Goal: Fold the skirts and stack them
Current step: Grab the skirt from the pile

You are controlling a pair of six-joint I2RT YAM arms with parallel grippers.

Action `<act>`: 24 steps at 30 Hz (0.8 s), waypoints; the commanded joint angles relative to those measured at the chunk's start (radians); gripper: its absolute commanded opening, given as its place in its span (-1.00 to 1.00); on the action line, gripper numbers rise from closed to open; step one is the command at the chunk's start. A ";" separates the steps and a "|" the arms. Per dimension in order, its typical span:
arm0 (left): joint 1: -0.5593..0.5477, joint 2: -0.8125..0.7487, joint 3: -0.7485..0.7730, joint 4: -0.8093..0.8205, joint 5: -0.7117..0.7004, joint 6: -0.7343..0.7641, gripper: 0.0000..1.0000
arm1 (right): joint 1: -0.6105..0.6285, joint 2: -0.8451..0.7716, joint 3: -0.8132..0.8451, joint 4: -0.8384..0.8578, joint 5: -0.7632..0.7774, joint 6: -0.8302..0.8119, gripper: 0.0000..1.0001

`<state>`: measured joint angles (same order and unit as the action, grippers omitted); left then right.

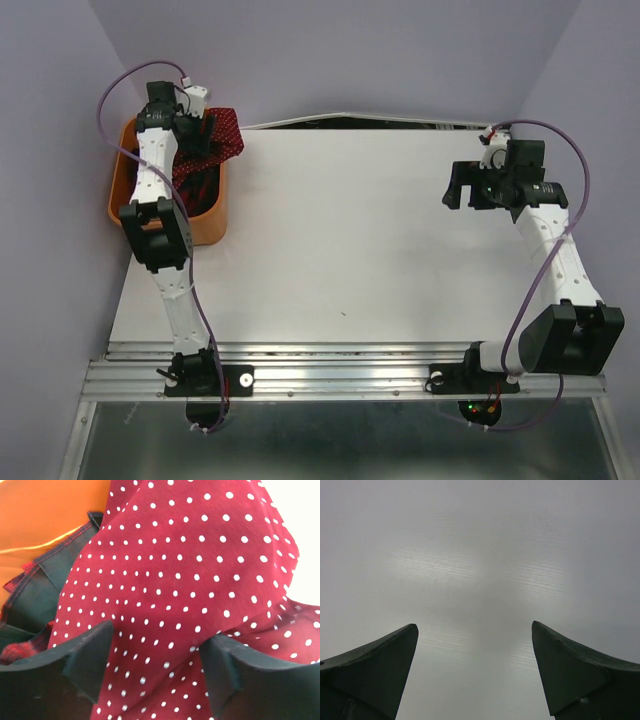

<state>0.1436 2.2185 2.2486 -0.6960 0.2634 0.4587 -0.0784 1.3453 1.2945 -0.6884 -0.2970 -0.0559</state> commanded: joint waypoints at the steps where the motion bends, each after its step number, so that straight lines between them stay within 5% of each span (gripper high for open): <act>1: 0.002 0.013 0.025 0.064 -0.029 -0.020 0.39 | 0.002 0.000 -0.003 0.023 0.018 -0.013 1.00; 4: 0.011 0.015 0.086 0.067 -0.029 -0.060 -0.23 | 0.002 0.005 -0.004 0.026 0.032 -0.013 1.00; 8: 0.022 -0.066 0.095 0.133 0.007 -0.115 -0.48 | 0.002 0.000 -0.006 0.026 0.030 -0.010 1.00; 11: 0.022 -0.153 0.094 0.199 0.013 -0.146 -0.94 | 0.002 -0.006 -0.008 0.027 0.025 -0.007 1.00; 24: -0.010 -0.445 0.106 0.473 0.215 -0.354 -1.00 | 0.002 -0.012 0.008 0.041 0.041 0.014 1.00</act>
<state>0.1650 1.8797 2.2906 -0.3920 0.3538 0.1947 -0.0784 1.3499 1.2938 -0.6861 -0.2745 -0.0517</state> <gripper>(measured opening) 0.058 0.999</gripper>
